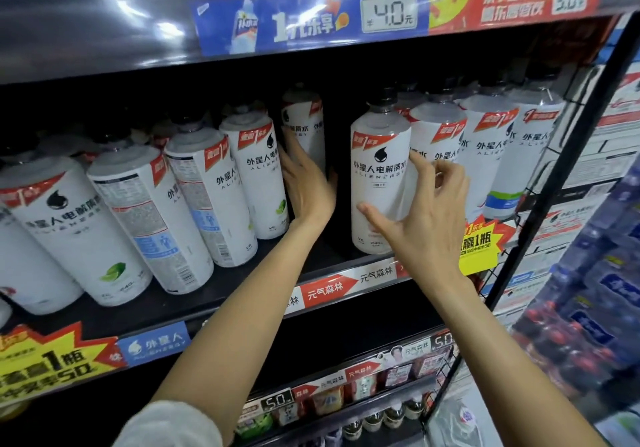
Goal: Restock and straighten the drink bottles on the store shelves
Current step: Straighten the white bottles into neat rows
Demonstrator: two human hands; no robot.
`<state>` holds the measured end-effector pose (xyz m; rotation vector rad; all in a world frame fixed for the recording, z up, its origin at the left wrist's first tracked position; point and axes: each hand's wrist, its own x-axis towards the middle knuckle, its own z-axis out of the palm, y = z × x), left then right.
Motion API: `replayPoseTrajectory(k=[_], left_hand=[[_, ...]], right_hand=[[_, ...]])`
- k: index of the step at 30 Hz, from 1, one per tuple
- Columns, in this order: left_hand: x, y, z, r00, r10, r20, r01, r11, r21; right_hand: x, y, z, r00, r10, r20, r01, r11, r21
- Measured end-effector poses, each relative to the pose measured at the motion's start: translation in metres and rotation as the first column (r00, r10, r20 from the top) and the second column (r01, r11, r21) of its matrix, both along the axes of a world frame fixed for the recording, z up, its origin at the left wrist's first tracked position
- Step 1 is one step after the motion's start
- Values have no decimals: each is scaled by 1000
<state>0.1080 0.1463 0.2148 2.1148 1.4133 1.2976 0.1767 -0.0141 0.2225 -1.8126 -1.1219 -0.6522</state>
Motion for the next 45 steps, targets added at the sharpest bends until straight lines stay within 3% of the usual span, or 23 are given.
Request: replayPoseTrajectory(k=[8,11,16,21,26,31,38,41,45], left_hand=[[4,10,10,995,95,-43,-93,995,45],[-5,0,11,996,0,-92,0,1000,-5],[-30,-30,11,976,-217,35,216,976,39],[-39,-49,17,938,-324,127,326,945,0],[-29,-61,18,801,-435,411,526,839,-138],[-14,-74,25,707,-357,611,546,824,-151],[9,-87,26,695,-264,669,543,803,-247],[18,-89,24,694,-213,687,534,793,-293],[21,-92,22,646,-184,740,514,822,-244]], right_hand=[[-3,4,0,1000,-31,0,31,999,35],[-2,4,-1,1000,-21,-18,22,999,47],[-3,4,-3,999,16,-44,-13,997,70],[-8,3,-6,998,32,-61,-27,996,83],[-13,4,-16,994,83,-71,-80,995,56],[-15,4,-23,997,64,-40,-62,997,54],[-13,-1,-21,997,-77,7,75,986,151],[-7,-5,-23,998,-54,-16,56,990,126],[-1,-9,-22,998,20,-63,-15,997,73]])
